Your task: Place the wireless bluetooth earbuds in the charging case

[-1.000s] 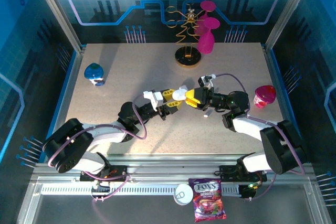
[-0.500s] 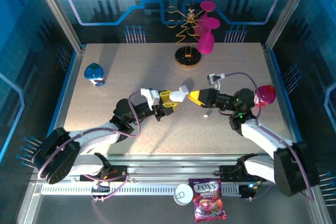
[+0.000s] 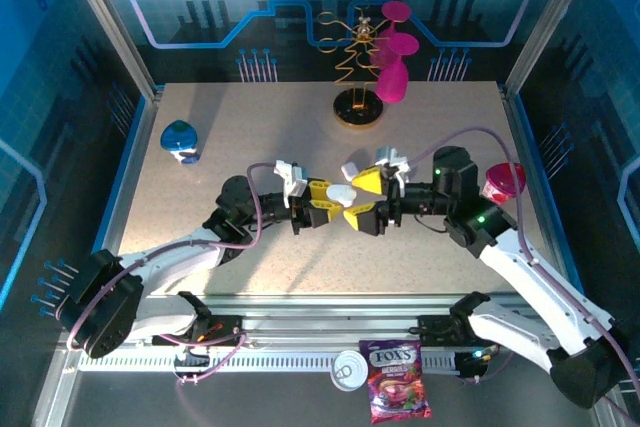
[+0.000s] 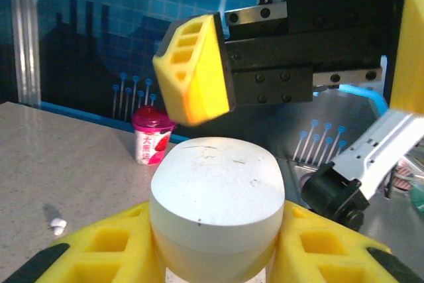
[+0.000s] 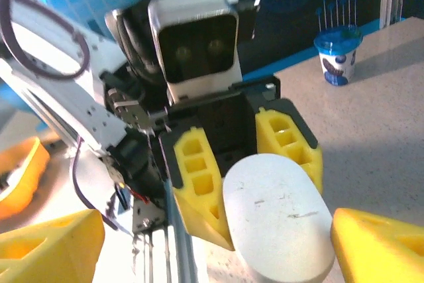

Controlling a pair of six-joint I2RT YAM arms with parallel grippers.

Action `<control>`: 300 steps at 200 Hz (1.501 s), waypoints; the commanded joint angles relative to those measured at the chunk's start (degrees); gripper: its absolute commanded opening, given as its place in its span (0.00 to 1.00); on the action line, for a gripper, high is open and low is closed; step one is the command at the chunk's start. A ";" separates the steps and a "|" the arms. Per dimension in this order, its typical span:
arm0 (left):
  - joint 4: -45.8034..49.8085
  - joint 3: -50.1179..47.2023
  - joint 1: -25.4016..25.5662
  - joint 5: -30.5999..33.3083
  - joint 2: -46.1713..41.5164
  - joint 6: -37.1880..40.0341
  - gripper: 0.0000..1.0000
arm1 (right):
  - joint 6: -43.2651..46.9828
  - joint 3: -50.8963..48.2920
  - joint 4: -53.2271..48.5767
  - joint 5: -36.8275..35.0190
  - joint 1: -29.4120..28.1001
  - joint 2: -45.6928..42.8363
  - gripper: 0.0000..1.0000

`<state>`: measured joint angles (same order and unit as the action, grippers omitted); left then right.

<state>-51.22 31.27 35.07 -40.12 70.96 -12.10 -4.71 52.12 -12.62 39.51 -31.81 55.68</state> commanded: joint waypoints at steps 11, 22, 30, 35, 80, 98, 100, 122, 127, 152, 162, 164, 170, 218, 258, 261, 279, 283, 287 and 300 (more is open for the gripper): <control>-1.17 1.69 -0.35 -4.40 -0.55 -1.57 0.22 | 8.37 2.60 -8.13 -5.86 -0.97 2.98 0.88; -1.17 1.53 -0.28 -4.78 -0.81 -1.61 0.22 | 7.62 2.55 -7.46 -6.32 -0.95 3.29 0.87; -1.21 1.39 -0.27 -5.12 -0.95 -1.59 0.22 | 7.03 2.41 -6.92 -7.05 -0.97 3.29 0.87; -1.28 1.30 -0.26 -5.14 -1.06 -1.76 0.22 | 6.88 2.33 -6.85 -7.49 -0.95 3.22 0.87; -1.85 0.92 -0.27 -7.31 -0.83 -0.78 0.22 | 3.41 1.79 -4.79 -8.55 0.85 2.34 0.84; -1.86 0.56 -0.28 -7.69 -0.93 -0.11 0.22 | 1.51 1.37 -3.44 -7.14 2.26 1.91 0.82; -1.86 0.55 -0.33 -7.76 -0.98 -0.05 0.22 | 1.29 1.33 -3.28 -6.94 2.39 1.85 0.82; -1.95 0.20 -0.34 -8.15 -1.23 0.15 0.22 | -0.50 0.80 -2.34 -6.16 4.54 1.26 0.81; -1.97 0.11 -0.29 -8.23 -1.33 0.28 0.22 | -0.91 0.75 -2.21 -6.03 5.05 1.23 0.81; -1.95 0.15 -0.30 -8.57 -1.57 0.08 0.22 | -2.49 0.79 -1.75 -6.23 6.37 1.66 0.80; -1.96 0.20 -0.29 -8.78 -1.61 0.06 0.21 | -2.62 0.88 -1.64 -6.09 6.41 1.95 0.80; -2.00 0.20 -0.29 -8.80 -1.61 0.06 0.22 | -2.73 0.88 -1.58 -6.04 6.41 1.95 0.80; -2.04 0.27 -0.31 -8.85 -1.58 0.06 0.22 | -2.79 0.85 -1.32 -5.74 6.41 2.06 0.80; -2.07 0.37 -0.31 -8.86 -1.41 0.56 0.22 | -2.00 0.64 -0.13 0.11 6.33 1.89 0.73; -2.76 0.64 -0.33 -8.76 -0.37 0.24 0.22 | -0.30 0.54 -1.06 3.03 5.85 1.55 0.70; -2.77 0.64 -0.28 -8.79 -0.34 0.31 0.22 | -0.08 0.49 -1.17 2.97 5.76 1.40 0.71; -3.22 0.38 -0.33 -8.00 -0.21 1.07 0.22 | 0.39 -0.06 -1.14 1.38 5.62 0.15 0.75; -3.27 0.17 -0.31 -7.58 -0.21 1.44 0.22 | 0.40 -0.21 -1.00 0.88 5.67 -0.21 0.75; -3.19 0.11 -0.33 -6.95 -0.21 1.81 0.22 | 0.39 -0.36 -0.93 0.39 5.62 -0.55 0.76; -3.12 -0.53 -0.33 -5.00 -0.20 3.20 0.22 | -0.50 -1.32 0.04 -1.31 5.77 -2.10 0.78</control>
<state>-51.99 31.35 34.65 -47.22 70.76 -12.43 -5.39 52.16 -14.09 39.75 -25.85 56.64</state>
